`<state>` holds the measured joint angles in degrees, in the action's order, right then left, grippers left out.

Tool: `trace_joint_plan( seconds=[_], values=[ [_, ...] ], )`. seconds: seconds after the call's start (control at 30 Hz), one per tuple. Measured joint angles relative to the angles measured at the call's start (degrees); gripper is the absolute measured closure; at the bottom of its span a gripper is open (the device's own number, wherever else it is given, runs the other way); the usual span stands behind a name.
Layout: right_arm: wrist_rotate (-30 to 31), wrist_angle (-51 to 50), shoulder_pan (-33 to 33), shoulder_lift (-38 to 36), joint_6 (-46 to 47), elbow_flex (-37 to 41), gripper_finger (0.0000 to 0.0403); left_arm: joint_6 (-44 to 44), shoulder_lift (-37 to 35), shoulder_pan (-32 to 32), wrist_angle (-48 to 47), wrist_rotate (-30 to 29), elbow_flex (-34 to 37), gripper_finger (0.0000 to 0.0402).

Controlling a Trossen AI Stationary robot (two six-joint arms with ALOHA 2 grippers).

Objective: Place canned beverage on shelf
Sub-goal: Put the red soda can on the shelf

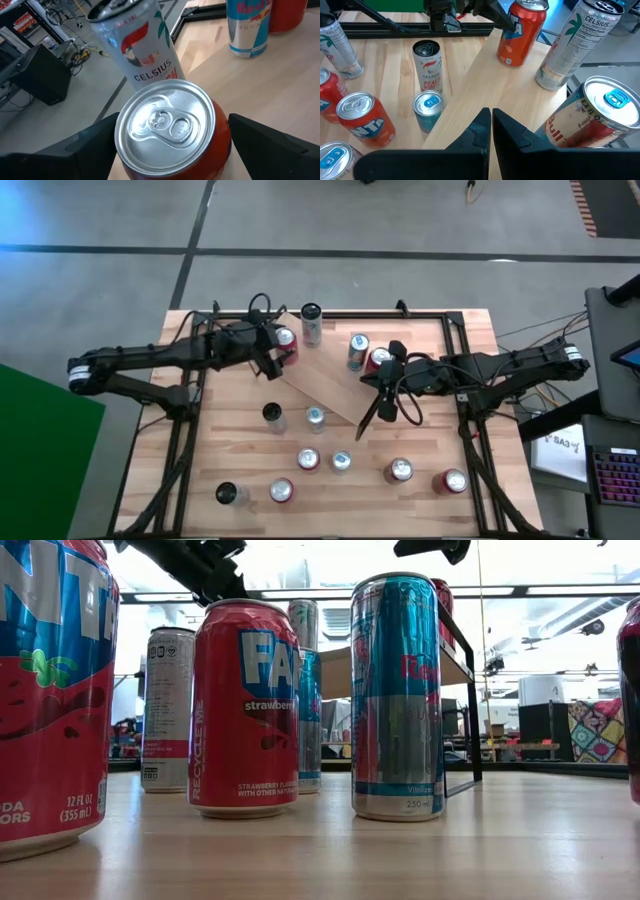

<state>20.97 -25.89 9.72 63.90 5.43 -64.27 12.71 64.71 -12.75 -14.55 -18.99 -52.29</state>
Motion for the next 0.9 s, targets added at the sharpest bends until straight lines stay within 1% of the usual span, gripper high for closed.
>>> trace_joint_plan(
  seconds=[0.63, 0.9],
  values=[
    [0.0, 0.9, 0.0, 0.0, 0.0, 0.0, 0.0394, -0.1, -5.3, 0.1, -0.1, 0.1, 0.0, 0.0056],
    [0.0, 0.9, 0.0, 0.0, -0.1, 0.0, 0.0394, -0.2, -9.8, 1.5, 0.0, 0.1, 0.0, 0.0056]
  ],
)
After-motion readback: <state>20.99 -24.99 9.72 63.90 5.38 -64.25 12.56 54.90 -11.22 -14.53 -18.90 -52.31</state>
